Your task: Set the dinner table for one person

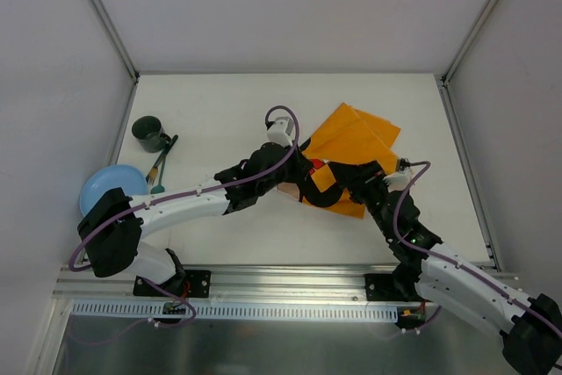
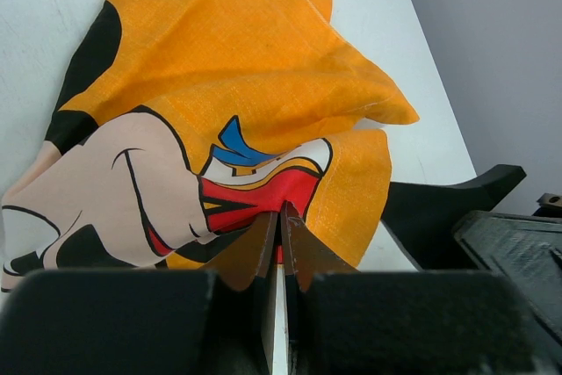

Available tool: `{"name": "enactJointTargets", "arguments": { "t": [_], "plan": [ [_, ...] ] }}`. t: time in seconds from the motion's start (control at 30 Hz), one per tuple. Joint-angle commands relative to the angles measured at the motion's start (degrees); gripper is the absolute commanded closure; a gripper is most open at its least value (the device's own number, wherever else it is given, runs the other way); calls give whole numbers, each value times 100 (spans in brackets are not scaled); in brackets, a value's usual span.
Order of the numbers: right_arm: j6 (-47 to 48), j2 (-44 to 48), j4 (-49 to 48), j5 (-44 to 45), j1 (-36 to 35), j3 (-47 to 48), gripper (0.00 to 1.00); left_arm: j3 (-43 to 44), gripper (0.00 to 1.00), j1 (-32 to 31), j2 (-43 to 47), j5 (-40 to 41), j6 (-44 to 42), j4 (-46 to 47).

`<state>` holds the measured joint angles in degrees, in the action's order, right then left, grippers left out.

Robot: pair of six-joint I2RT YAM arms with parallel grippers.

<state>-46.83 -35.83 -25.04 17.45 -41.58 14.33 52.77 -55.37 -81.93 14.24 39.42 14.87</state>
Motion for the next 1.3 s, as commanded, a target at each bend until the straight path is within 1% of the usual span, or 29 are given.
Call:
{"name": "enactJointTargets", "arguments": {
  "t": [0.0, 0.2, 0.23, 0.27, 0.5, 0.57, 0.6, 0.63, 0.7, 0.73, 0.8, 0.87, 0.9, 1.0, 1.2, 1.23, 1.27],
  "plan": [
    [-274, -151, -730, -163, 19, -123, 1, -4, 100, 71, 230, 167, -154, 139],
    [-353, -161, -748, -49, 19, -316, 1, -4, 100, 88, 178, 114, -119, 182],
    [-336, -161, -740, -49, 19, -325, 5, -13, 100, 88, 177, 105, -110, 200],
    [-327, -196, -739, -32, 19, -317, 7, -21, 100, 88, 169, 88, -92, 200],
    [-344, -371, -810, -146, 19, -255, 7, -39, 100, 88, 160, 114, -127, 218],
    [-292, -389, -801, -102, 27, -264, 11, -30, 100, 88, 160, 105, -119, 227],
    [-274, -415, -801, -67, 27, -264, 14, -30, 100, 88, 169, 97, -110, 227],
    [-257, -424, -801, -40, 19, -255, 24, -39, 100, 88, 169, 97, -110, 218],
    [-186, -529, -801, -40, 45, -194, 37, -74, 100, 88, 195, 88, -92, 235],
    [-160, -565, -801, -66, 71, -176, 49, -109, 100, 88, 212, 88, -92, 235],
    [-125, -670, -801, -84, 80, -106, 58, -144, 100, 88, 230, 88, -75, 253],
    [-90, -854, -818, -93, 89, 0, 71, -206, 100, 88, 265, 79, -49, 262],
    [-90, -925, -836, -110, 89, 26, 82, -223, 100, 88, 283, 88, -66, 270],
    [-90, -1145, -889, -146, 124, 105, 99, -311, 100, 88, 362, 149, -110, 270],
    [147, -1251, -837, -225, 159, 368, 100, -487, 100, 88, 511, 316, -180, 183],
    [217, -1233, -540, -251, 177, 482, 100, -557, 100, 88, 538, 342, -163, 113],
    [305, -1207, -355, -329, 238, 814, 100, -601, 95, 88, 625, 369, -93, 77]
  ]
}}
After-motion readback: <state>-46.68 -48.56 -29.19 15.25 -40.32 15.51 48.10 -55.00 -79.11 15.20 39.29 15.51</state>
